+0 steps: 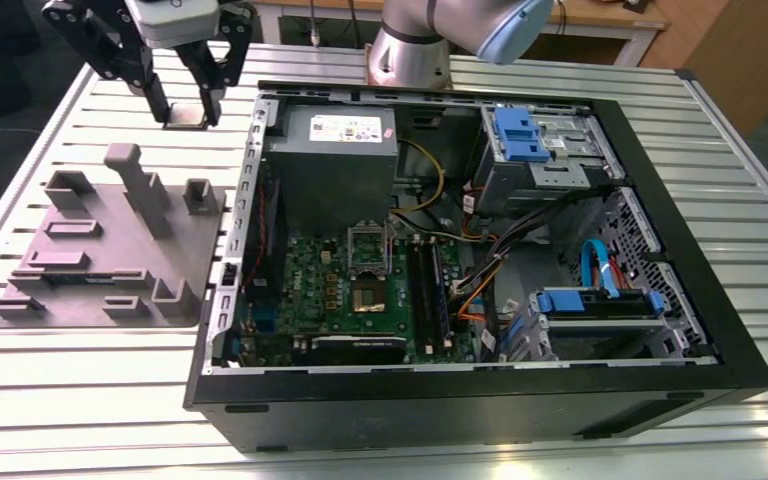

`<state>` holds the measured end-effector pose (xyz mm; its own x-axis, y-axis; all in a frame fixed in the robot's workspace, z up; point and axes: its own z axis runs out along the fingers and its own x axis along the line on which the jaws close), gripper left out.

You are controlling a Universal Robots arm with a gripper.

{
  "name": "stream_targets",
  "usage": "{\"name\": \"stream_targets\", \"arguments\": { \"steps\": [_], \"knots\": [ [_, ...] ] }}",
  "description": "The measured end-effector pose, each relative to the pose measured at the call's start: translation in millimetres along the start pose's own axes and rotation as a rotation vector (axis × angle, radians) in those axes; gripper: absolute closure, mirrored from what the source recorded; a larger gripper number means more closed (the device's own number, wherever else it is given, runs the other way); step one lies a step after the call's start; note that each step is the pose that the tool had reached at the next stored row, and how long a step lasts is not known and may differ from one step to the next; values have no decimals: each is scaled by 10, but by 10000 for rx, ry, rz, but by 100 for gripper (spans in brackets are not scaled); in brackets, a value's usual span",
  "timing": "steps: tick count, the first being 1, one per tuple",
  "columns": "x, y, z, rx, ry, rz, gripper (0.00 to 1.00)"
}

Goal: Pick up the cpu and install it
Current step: 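Pick up the cpu and move it towards the insertion slot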

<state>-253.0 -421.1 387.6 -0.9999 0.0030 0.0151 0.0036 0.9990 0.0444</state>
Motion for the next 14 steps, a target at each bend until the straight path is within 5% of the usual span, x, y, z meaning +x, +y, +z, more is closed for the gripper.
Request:
{"name": "stream_targets", "arguments": {
  "steps": [14],
  "knots": [
    [-137,1,-2,0,0,0,53]
  ]
}}
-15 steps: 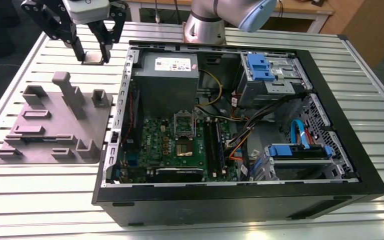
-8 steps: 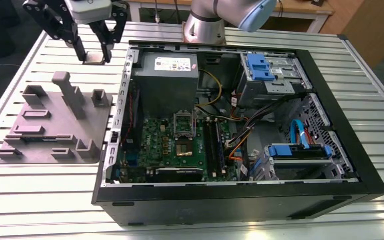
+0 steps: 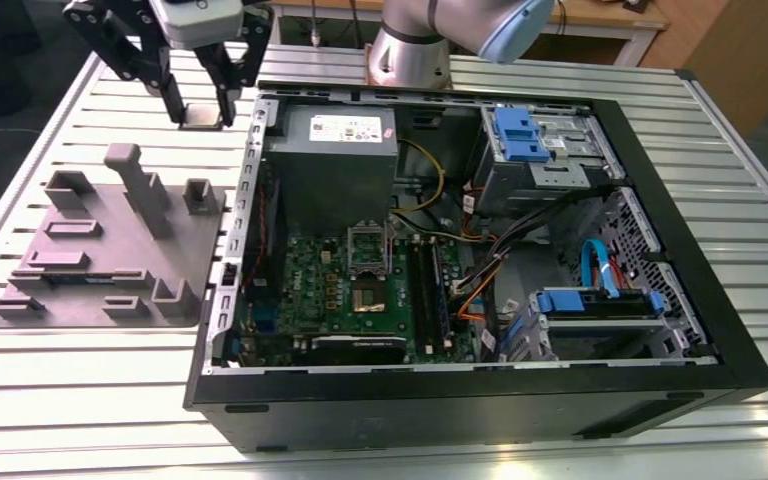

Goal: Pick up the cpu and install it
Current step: 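Pick up the cpu and move it towards the insertion slot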

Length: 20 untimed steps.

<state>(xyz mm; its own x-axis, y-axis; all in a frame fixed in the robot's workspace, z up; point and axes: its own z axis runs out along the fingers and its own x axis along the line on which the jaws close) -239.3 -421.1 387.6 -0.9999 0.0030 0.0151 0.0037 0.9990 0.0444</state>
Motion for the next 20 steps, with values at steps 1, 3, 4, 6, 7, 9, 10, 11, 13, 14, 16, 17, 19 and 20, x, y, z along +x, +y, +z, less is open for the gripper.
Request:
{"name": "stream_targets", "arguments": {
  "steps": [1,3,4,6,7,9,10,11,13,14,16,17,19,20],
  "knots": [
    [-17,0,0,0,-1,0,53],
    [-51,0,-1,0,0,-1,53],
    [-70,0,-1,-1,-1,0,53],
    [-107,0,-2,0,0,-1,53],
    [-125,0,-2,0,0,-1,53],
    [-166,1,-2,0,0,0,53],
    [-186,1,-3,0,0,0,53],
    [-205,1,-3,0,-1,0,53],
    [-243,1,-4,0,0,0,53],
    [-261,1,-4,0,0,-1,53],
    [-305,1,-4,-1,-1,-1,53],
    [-328,1,-5,0,-1,-1,53],
    [-386,1,-6,0,0,0,53],
    [-420,1,-7,0,1,0,53]
  ]
}}
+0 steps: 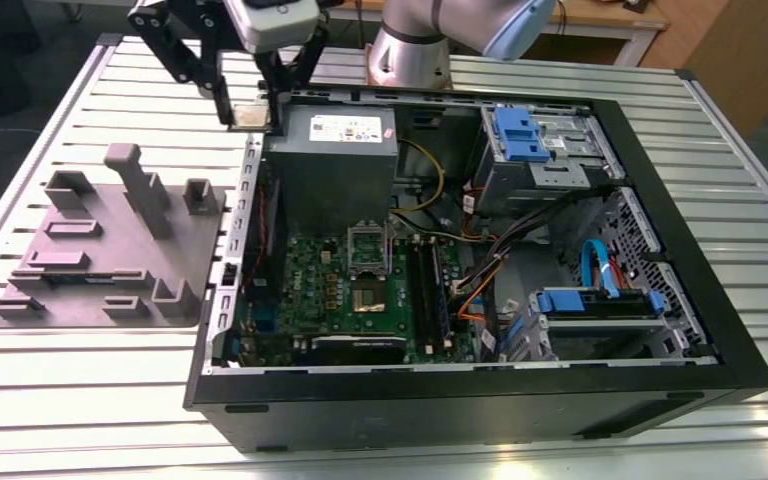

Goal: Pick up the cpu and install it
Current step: 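Pick up the cpu and move it towards the insertion slot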

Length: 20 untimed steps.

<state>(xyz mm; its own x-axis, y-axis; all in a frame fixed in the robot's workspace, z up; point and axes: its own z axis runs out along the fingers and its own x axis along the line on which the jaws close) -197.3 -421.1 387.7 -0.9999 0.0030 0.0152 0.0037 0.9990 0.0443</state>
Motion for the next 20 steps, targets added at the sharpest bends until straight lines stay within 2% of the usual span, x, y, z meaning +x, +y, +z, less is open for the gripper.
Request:
{"name": "stream_targets", "arguments": {
  "steps": [3,7,15,17,20],
  "knots": [
    [-89,0,-1,-1,-1,-1,53],
    [-167,-7,-3,-1,-1,1,53],
    [-206,-158,-5,-2,-2,11,53],
    [-226,-177,-5,-1,-1,17,53],
    [-291,-189,-6,0,-1,20,53]
  ]
}}
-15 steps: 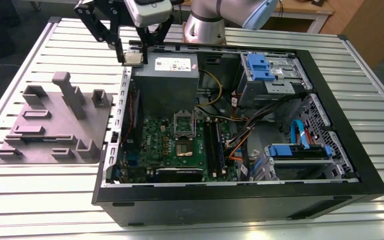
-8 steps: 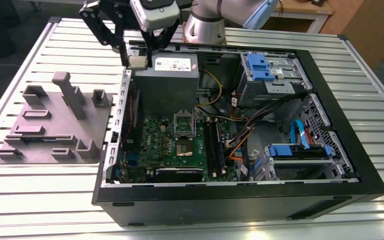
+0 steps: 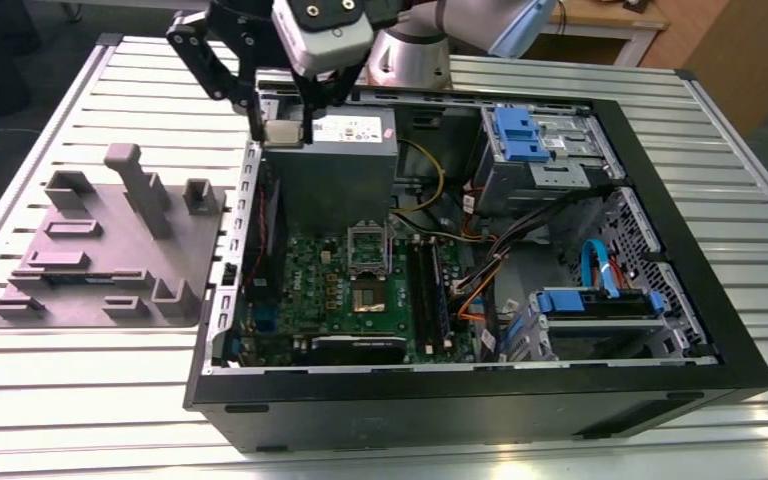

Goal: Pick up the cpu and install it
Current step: 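Pick up the cpu and move it towards the insertion slot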

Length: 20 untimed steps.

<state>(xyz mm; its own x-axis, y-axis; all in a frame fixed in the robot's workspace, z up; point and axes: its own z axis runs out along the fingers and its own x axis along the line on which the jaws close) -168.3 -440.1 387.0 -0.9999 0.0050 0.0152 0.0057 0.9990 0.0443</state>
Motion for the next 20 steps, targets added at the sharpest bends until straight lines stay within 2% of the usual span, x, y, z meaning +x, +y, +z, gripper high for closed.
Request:
{"name": "stream_targets", "arguments": {
  "steps": [11,18,20],
  "knots": [
    [-336,-10,-1,-1,3,0,53],
    [-524,-13,-3,0,10,1,53],
    [-552,-13,-3,0,10,2,53]
  ]
}}
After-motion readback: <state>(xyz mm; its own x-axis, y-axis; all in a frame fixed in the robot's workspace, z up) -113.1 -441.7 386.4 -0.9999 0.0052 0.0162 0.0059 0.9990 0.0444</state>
